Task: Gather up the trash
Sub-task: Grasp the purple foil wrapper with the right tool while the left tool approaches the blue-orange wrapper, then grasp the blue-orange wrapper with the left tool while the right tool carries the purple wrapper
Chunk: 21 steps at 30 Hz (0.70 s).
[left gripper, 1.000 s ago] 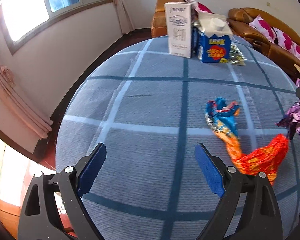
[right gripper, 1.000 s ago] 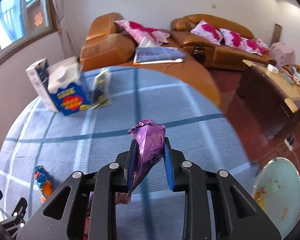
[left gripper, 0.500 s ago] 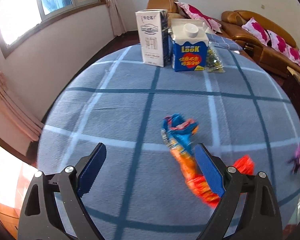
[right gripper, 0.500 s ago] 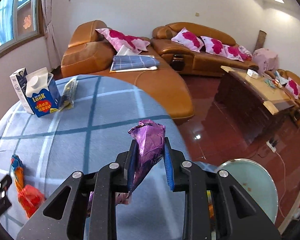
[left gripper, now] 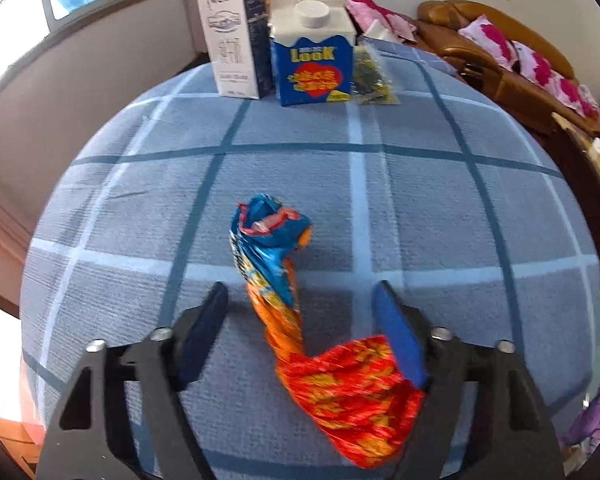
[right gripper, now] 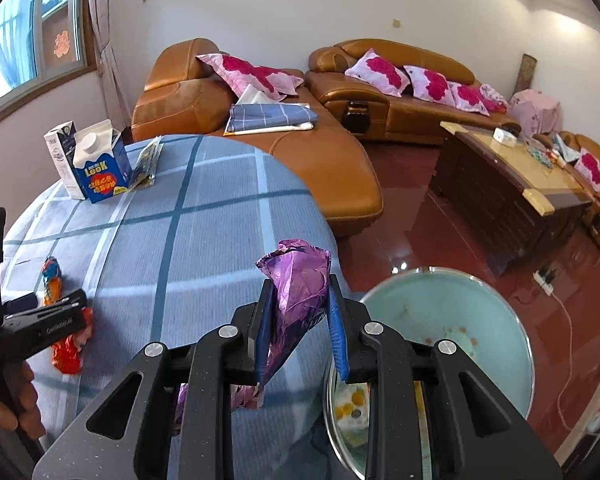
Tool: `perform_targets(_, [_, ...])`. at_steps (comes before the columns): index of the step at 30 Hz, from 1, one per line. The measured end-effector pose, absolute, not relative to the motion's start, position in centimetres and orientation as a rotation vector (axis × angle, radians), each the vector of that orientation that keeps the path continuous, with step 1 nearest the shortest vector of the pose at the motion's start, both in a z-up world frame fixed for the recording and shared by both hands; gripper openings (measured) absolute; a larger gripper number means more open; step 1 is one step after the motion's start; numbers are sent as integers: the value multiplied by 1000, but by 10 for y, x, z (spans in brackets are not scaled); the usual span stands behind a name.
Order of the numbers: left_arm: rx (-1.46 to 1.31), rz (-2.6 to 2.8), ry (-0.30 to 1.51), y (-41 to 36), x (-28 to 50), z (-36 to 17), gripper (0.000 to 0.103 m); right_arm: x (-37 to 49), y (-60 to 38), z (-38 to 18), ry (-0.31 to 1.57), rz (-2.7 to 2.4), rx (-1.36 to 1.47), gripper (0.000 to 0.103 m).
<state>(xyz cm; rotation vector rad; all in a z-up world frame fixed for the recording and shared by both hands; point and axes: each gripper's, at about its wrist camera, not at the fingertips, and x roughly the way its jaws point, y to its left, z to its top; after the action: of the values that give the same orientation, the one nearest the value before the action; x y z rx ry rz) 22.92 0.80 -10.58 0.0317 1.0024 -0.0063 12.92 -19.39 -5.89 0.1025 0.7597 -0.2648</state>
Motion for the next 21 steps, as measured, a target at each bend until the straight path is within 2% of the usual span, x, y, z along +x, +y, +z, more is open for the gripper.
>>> perform_targets(5, [55,-60,989,3,215,-104,45,119,-191,-60,761,-258,118,26])
perform_targets(9, [54,-85,988,3,205,-102,19,108,-188,-59,758,-252,120,26])
perform_targets(21, [80,-125,935,11,158,-83,18,64,-189,-58,734,-267,139,26])
